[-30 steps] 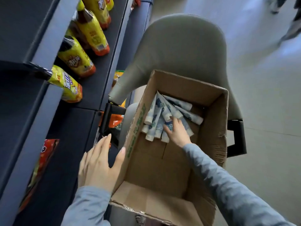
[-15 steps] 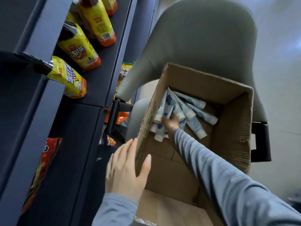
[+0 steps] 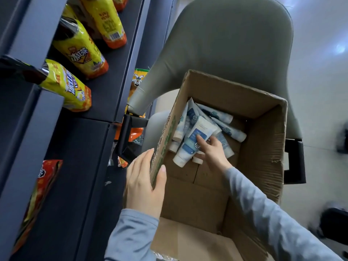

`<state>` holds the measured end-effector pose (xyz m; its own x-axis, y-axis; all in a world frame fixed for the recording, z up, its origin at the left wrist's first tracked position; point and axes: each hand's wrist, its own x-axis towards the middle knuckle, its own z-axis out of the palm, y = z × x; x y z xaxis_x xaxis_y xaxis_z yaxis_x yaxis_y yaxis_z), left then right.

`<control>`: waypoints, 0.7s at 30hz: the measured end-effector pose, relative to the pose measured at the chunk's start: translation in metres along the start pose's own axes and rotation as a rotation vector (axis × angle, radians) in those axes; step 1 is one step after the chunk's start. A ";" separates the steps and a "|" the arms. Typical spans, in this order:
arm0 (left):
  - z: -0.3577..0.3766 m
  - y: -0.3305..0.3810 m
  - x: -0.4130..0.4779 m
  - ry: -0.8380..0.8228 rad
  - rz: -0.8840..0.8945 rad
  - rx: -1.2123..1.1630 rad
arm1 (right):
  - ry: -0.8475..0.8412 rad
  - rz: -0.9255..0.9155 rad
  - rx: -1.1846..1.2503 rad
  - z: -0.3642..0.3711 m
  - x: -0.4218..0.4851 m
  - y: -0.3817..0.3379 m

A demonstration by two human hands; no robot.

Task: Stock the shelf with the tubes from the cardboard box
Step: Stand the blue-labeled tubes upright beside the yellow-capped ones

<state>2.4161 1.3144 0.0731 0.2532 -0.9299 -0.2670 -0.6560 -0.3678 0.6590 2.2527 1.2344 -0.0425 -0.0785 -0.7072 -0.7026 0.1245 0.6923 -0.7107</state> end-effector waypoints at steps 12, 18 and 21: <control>0.016 -0.001 0.009 -0.214 -0.175 -0.304 | -0.338 -0.060 0.049 0.013 -0.080 -0.044; 0.014 -0.015 0.013 -0.221 -0.212 -0.284 | -0.330 -0.076 0.020 0.030 -0.088 -0.045; 0.010 -0.018 0.014 -0.248 -0.245 -0.352 | -0.365 -0.050 0.027 0.035 -0.087 -0.043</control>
<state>2.4249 1.3077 0.0506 0.1652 -0.8012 -0.5752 -0.3078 -0.5959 0.7417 2.2888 1.2609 0.0506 0.2725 -0.7481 -0.6050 0.1560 0.6549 -0.7395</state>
